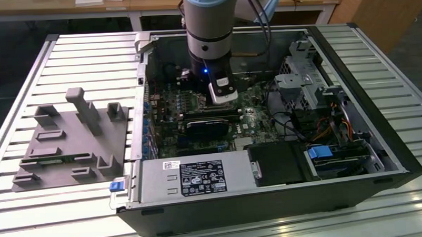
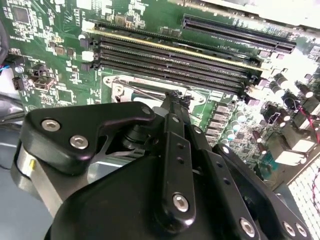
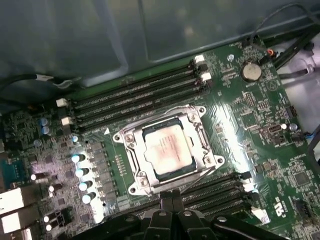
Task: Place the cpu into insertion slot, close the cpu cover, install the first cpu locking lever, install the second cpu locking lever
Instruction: 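Install the second cpu locking lever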
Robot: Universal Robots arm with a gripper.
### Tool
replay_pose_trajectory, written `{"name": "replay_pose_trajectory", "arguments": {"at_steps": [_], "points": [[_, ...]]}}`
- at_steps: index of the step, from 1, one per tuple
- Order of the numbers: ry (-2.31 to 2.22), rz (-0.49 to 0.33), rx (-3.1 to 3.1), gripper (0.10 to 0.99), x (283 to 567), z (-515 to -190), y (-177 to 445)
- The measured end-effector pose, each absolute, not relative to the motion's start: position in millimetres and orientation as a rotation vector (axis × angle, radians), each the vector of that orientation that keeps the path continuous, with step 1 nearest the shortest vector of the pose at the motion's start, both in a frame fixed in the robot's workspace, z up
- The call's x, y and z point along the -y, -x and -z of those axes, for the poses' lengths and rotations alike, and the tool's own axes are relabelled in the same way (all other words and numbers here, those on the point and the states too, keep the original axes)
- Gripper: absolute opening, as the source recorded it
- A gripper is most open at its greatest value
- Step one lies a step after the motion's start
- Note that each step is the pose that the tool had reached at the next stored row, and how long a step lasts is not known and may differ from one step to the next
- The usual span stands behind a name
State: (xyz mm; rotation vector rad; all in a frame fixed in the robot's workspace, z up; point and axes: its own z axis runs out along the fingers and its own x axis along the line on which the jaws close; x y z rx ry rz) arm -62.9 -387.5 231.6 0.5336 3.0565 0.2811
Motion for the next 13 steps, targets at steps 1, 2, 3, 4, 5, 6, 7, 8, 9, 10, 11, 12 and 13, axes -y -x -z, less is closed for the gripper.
{"name": "replay_pose_trajectory", "arguments": {"at_steps": [1, 2, 3, 4, 5, 6, 7, 8, 9, 10, 11, 12, 13], "points": [[-0.534, -0.299, -3.057, 0.106, 389, -231, 63], [-0.534, -0.315, -3.057, 0.106, 390, -231, 63], [-0.535, -0.328, -3.057, 0.106, 391, -230, 64], [-0.535, -0.338, -3.057, 0.106, 393, -229, 64], [-0.535, -0.345, -3.057, 0.106, 395, -228, 65], [-0.535, -0.351, -3.057, 0.106, 397, -228, 65], [-0.535, -0.358, -3.057, 0.106, 399, -227, 65], [-0.536, -0.365, -3.057, 0.106, 401, -226, 66], [-0.536, -0.373, -3.057, 0.106, 402, -225, 66], [-0.536, -0.382, -3.056, 0.106, 404, -224, 66], [-0.536, -0.393, -3.056, 0.106, 405, -223, 67], [-0.537, -0.404, -3.056, 0.106, 406, -223, 67], [-0.537, -0.416, -3.056, 0.106, 407, -222, 68]]}}
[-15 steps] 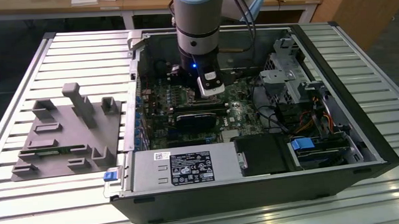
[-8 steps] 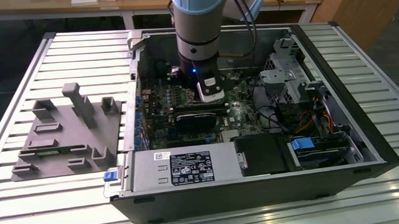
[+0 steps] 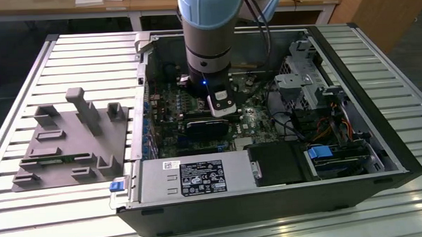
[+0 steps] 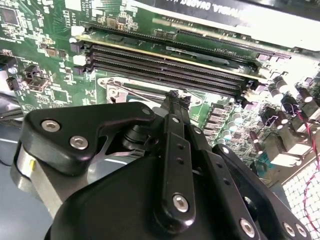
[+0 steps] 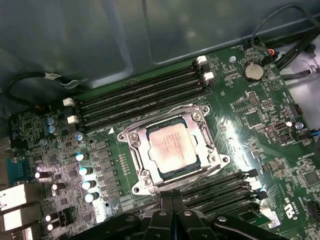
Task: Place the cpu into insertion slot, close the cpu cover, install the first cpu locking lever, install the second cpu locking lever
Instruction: 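Install the second cpu locking lever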
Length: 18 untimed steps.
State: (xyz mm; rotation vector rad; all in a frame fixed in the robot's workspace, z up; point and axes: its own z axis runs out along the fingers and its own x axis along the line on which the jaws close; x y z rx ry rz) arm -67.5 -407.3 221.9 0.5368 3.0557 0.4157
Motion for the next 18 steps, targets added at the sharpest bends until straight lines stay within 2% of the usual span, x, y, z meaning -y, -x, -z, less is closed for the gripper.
{"name": "replay_pose_trajectory", "arguments": {"at_steps": [18], "points": [[-0.460, -0.535, -3.071, 0.106, 413, -204, 78]]}}
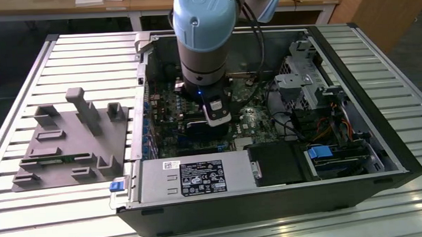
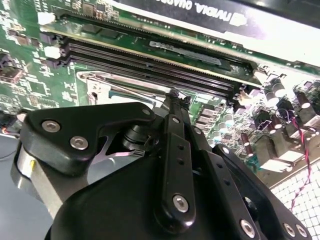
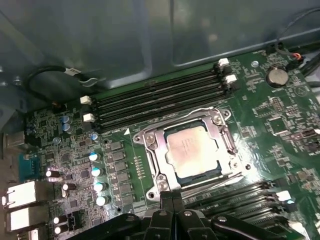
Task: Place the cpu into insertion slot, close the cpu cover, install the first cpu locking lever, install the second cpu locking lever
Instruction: 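Install the second cpu locking lever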
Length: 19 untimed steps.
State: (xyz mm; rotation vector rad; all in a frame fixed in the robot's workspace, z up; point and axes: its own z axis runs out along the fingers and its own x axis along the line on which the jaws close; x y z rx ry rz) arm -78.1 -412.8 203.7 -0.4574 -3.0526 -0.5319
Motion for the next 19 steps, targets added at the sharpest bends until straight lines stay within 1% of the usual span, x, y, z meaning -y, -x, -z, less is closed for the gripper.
{"name": "replay_pose_trajectory", "arguments": {"at_steps": [12, 19], "points": [[0.436, 0.545, 3.050, 0.106, 413, -193, 85], [0.435, 0.587, 3.038, 0.106, 413, -189, 87]]}}
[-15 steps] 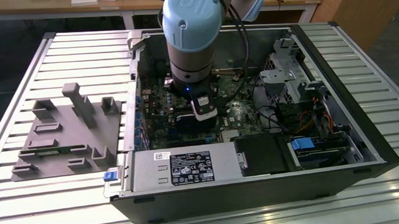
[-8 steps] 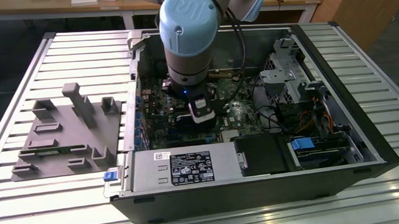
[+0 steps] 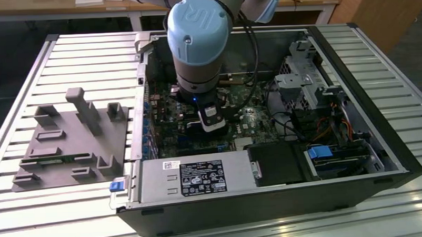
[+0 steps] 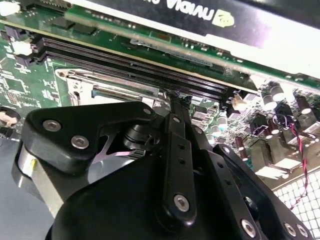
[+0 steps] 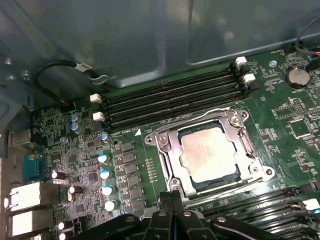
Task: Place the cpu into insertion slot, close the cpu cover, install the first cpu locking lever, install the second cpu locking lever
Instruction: 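Install the second cpu locking lever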
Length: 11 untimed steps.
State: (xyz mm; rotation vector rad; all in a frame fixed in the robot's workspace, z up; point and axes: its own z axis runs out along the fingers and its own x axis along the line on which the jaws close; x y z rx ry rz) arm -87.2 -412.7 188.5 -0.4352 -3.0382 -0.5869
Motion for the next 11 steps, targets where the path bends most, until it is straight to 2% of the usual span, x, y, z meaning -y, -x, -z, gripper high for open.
{"name": "replay_pose_trajectory", "arguments": {"at_steps": [11], "points": [[0.435, 0.588, 3.038, 0.106, 412.8, -185.1, 91.2]]}}
